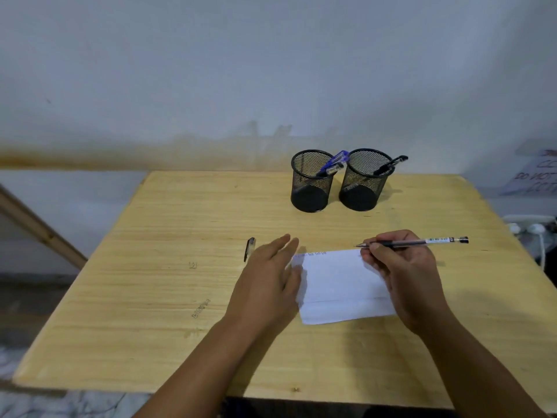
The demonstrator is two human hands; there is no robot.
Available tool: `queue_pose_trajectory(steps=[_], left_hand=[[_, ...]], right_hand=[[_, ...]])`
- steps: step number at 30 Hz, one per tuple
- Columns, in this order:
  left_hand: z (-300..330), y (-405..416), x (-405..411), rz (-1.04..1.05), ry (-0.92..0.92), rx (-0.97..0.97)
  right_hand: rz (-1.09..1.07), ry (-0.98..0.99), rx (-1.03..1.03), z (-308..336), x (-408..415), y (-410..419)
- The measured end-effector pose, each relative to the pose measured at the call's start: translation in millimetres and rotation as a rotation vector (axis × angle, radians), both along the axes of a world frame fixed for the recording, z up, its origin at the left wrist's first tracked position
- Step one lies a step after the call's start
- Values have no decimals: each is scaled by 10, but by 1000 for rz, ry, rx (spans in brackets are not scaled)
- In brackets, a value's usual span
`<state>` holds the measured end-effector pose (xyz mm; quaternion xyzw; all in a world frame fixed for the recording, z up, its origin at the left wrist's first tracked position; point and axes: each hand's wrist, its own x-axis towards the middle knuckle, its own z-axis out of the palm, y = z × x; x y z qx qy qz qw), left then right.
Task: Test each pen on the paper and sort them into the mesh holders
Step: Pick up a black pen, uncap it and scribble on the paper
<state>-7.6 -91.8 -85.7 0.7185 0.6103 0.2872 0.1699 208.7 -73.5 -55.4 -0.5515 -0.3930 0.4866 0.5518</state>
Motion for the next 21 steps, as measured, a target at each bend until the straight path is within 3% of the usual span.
queue_pose_trajectory(steps=[6,12,17,21], left_hand=[[43,385,-502,99,188,55],[177,443,-749,-81,370,-92],[200,463,-847,-103,260,-78],[313,281,-649,-34,-66,-138]], right_hand=[[2,30,-5,38,70,-130],[10,50,-14,22,56,-193],[15,57,-26,53,39,-266],[40,-76,35,143,-18,-348]])
